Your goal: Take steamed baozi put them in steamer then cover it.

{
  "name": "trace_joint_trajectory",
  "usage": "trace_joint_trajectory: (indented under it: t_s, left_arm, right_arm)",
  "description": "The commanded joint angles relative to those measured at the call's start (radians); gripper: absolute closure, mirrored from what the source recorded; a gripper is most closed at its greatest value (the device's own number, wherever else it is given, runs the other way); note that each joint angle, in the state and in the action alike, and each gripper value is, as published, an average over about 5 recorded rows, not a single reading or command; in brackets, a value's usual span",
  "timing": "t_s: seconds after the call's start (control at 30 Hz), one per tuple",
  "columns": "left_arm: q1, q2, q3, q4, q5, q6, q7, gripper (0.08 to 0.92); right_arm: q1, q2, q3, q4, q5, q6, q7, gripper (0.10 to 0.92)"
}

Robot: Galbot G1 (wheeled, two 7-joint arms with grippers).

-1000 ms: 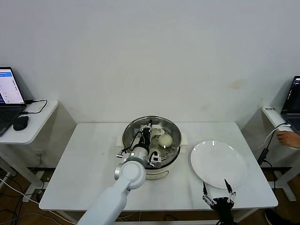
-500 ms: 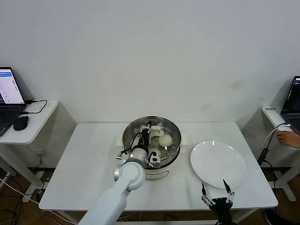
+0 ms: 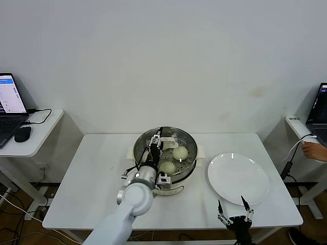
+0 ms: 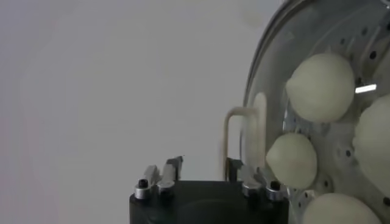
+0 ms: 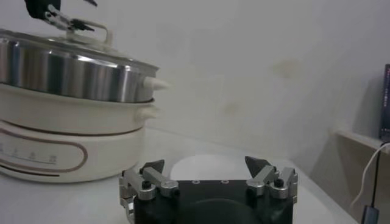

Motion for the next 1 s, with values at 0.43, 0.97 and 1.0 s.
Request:
trace_joint_trajectory:
  t_s: [0.43, 0.97, 1.0]
  left_arm:
    - [0.617, 0.126, -0.417, -0.347, -1.168, -0.370, -0.377, 0.177]
    - [1.002, 0.029, -0.530, -0.333, -1.480, -0.516, -0.503, 0.177]
    - [1.004, 0.023, -0.530, -0.324, -1.481, -0.532, -0.495, 0.177]
  right_arm:
    - [-0.024, -0.028, 0.001, 0.013, -0.008, 0.013, -0.016, 0.203]
    - [-0.112, -0.155, -0.058, 0.079, 0.122, -0.035, -0.042, 0.203]
    - [-0.114, -0.158, -0.061, 0.077, 0.122, -0.035, -0.043, 0.202]
